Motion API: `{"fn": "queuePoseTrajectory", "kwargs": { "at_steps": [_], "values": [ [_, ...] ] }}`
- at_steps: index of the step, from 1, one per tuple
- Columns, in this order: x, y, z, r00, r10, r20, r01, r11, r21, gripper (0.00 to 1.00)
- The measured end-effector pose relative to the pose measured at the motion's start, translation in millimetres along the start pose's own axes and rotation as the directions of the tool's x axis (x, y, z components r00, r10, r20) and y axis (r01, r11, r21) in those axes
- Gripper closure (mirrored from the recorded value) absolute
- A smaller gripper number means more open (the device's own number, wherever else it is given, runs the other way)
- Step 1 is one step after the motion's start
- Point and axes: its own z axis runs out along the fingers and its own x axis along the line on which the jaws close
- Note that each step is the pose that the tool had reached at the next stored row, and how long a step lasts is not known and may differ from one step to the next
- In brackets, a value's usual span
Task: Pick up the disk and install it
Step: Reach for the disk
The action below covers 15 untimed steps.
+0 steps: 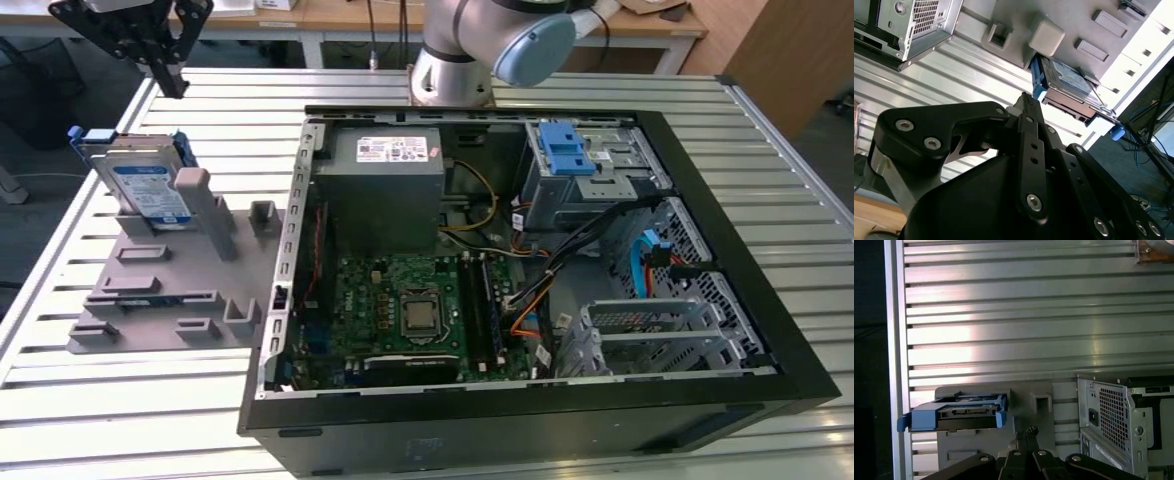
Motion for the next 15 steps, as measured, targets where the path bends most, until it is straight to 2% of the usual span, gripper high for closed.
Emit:
{"fn": "queuePoseTrajectory", "kwargs": {
  "at_steps": [8, 13, 15],
  "values": [
    [13.1, -1.2, 1.7, 1.0000, 0.000, -0.0008, 0.000, 1.0000, 0.0001, 0.89],
    [25.3, -2.1, 2.4, 1.0000, 0.000, -0.0021, 0.000, 1.0000, 0.0002, 0.89],
    [27.6, -2.3, 2.5, 1.0000, 0.000, -0.0023, 0.000, 1.0000, 0.0002, 0.89]
  ]
}}
